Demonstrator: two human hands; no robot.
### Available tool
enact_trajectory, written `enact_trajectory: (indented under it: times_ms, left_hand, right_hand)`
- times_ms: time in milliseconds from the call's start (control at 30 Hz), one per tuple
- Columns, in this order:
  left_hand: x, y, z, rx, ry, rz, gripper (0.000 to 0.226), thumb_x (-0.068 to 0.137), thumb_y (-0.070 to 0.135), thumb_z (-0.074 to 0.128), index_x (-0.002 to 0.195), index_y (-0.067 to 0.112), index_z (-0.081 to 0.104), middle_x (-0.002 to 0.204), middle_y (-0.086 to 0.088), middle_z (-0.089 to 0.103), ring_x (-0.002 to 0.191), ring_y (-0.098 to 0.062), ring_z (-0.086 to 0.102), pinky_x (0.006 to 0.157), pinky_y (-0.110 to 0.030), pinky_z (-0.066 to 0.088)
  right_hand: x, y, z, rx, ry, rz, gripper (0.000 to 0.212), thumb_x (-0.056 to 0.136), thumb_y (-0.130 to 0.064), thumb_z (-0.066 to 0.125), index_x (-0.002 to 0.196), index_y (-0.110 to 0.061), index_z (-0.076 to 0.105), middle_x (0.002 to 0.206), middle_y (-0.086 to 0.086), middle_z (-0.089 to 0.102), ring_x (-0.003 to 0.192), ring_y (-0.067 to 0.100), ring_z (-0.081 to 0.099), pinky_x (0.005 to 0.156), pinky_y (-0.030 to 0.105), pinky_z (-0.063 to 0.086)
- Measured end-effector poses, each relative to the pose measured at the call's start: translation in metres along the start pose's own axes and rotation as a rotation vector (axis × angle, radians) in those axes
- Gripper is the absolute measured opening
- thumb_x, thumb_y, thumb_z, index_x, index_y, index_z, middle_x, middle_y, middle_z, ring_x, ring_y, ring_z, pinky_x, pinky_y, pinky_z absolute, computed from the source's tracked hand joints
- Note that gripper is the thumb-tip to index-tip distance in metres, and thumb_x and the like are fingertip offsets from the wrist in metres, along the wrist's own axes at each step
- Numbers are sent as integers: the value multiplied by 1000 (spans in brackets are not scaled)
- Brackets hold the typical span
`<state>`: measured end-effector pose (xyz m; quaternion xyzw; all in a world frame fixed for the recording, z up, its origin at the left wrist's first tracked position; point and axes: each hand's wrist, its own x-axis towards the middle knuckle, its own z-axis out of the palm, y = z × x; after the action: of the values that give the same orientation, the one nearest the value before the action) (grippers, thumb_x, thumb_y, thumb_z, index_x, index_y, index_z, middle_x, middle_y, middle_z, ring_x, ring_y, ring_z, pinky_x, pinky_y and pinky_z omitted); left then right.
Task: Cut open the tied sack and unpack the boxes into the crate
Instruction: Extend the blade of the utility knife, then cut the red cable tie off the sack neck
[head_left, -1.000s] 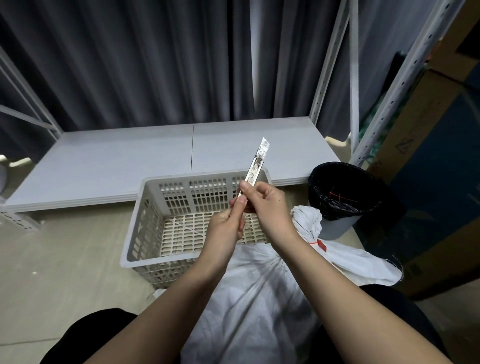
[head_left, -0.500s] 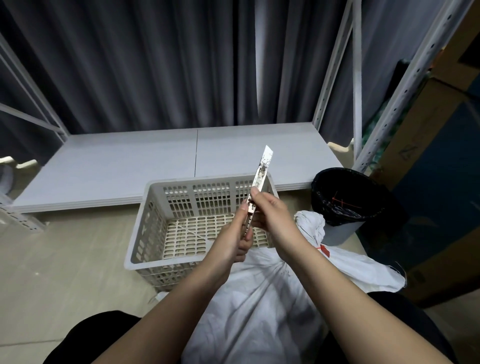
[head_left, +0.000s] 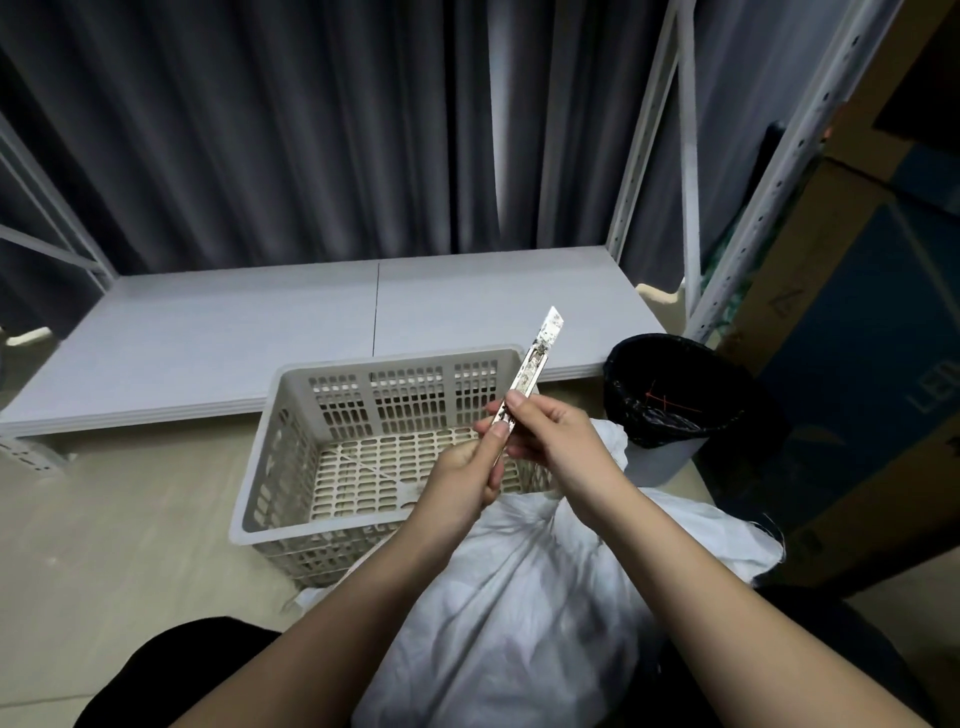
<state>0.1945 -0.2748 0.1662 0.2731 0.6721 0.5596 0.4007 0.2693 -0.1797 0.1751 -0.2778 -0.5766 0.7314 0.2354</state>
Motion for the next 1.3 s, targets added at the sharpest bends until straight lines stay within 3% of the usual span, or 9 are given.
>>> enact_trajectory:
  times_ms: [200, 433, 533, 633, 733, 833, 1000, 1167, 1300]
  left_hand:
    - [2, 1, 3, -15, -18, 4, 48, 99, 39, 40, 58, 15, 36, 42, 7, 28, 35, -4, 22, 37, -14, 19]
    - [5, -1, 14, -79, -184, -111, 48, 97, 47, 38, 60, 15, 42, 46, 2, 20, 37, -7, 14, 40, -16, 12]
    - [4, 0, 17, -108, -182, -55, 34, 100, 37, 38, 79, 14, 52, 46, 3, 32, 36, -7, 24, 39, -17, 20]
    - [7, 2, 14, -197, -201, -62, 26, 101, 29, 38, 83, 16, 50, 53, 3, 40, 37, -5, 31, 38, -16, 25]
    - [9, 2, 12, -234, -238, -73, 29, 102, 30, 34, 81, 15, 49, 50, 8, 29, 37, -2, 16, 38, -12, 11]
    - [9, -2, 14, -192, -201, -47, 35, 102, 32, 33, 76, 14, 49, 48, 8, 26, 36, -2, 14, 39, -12, 9]
    - [8, -4, 16, -208, -150, -56, 37, 101, 36, 37, 71, 16, 47, 46, 9, 27, 35, -2, 15, 39, -15, 8]
    - [8, -4, 13, -206, -144, -55, 38, 101, 38, 37, 71, 15, 47, 46, 9, 26, 35, -2, 15, 39, -14, 8]
    - [11, -1, 7, -272, -211, -95, 40, 101, 38, 32, 75, 13, 51, 47, 5, 25, 34, -3, 14, 40, -13, 8]
  right_hand:
    - [-5, -1, 3, 74, -60, -4, 18, 98, -16, 47, 99, -1, 58, 96, 21, 69, 47, 11, 62, 55, 22, 53]
    - [-10, -6, -12, 22, 22, -42, 12, 96, -15, 53, 90, -5, 50, 87, 22, 70, 33, 16, 52, 42, 20, 46]
    - [-8, -4, -14, 15, 58, -39, 16, 96, -12, 51, 80, -10, 49, 92, 24, 68, 35, 6, 52, 39, 16, 41]
    - [-7, -2, -13, 38, 34, -19, 18, 97, -12, 51, 79, -10, 50, 95, 24, 68, 41, 6, 60, 42, 18, 49]
    - [-7, -3, -11, 19, 21, -30, 22, 98, -13, 49, 76, -9, 49, 71, 8, 70, 49, 5, 62, 47, 13, 48]
    - [-6, 0, -8, -143, 65, -95, 25, 98, -19, 49, 77, -5, 52, 47, -7, 61, 49, 12, 43, 44, 13, 35]
    - [-5, 3, -3, -151, 104, -99, 26, 98, -23, 50, 81, -5, 57, 68, 0, 73, 43, 9, 41, 48, 21, 40]
    - [-4, 2, 0, -110, 85, -90, 24, 97, -23, 51, 78, -8, 55, 72, 4, 74, 63, 25, 48, 61, 30, 43]
    - [1, -1, -4, -16, 2, -16, 28, 96, -33, 51, 83, -12, 62, 90, 35, 62, 56, 20, 46, 63, 31, 41]
